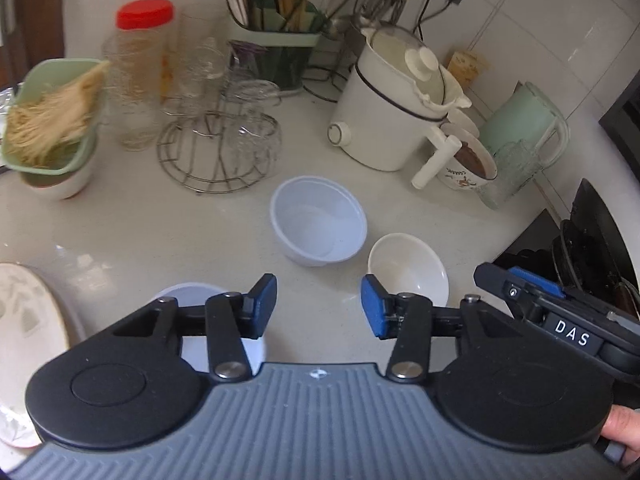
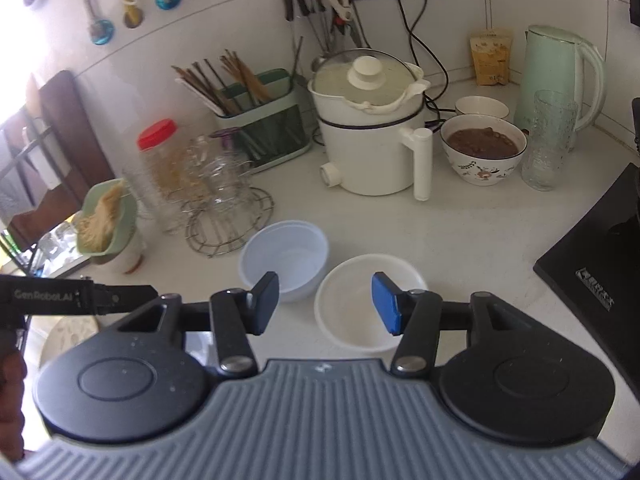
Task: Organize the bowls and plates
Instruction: 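Move both grippers to the second translucent plastic bowl, then close both grippers on the rim of the second plastic bowl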
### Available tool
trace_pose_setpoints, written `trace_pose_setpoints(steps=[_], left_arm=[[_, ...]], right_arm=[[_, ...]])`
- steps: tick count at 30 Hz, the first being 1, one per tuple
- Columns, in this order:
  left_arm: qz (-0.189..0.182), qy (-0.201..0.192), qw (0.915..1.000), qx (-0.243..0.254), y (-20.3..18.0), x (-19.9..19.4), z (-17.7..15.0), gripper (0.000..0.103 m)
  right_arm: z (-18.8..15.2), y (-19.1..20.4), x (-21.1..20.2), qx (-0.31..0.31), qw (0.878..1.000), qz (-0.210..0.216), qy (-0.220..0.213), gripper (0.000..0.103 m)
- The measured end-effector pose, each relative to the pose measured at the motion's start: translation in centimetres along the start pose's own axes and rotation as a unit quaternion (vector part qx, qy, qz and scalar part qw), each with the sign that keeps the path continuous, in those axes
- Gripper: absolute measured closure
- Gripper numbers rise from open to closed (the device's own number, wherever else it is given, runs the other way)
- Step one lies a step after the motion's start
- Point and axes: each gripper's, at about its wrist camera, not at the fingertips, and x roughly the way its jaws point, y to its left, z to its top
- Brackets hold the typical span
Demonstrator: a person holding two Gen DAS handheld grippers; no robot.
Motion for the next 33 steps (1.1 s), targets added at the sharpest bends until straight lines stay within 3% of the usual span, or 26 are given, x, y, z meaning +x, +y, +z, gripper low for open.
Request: trace_pose_setpoints(steps=[14, 33], left_arm=[[0.009, 0.052, 0.9975, -0.047, 1.2, 8.4, 4.2, 0.048], [0.006, 0.116, 0.9920, -0.049, 4.7, 14.8, 7.1, 0.048]], right_arm=[[2.5, -3.3, 6.3, -0.006, 0.999, -0.009, 0.043, 0.049], [3.1, 0.6, 14.7, -0.031, 0.993, 0.017, 0.111, 0.050]])
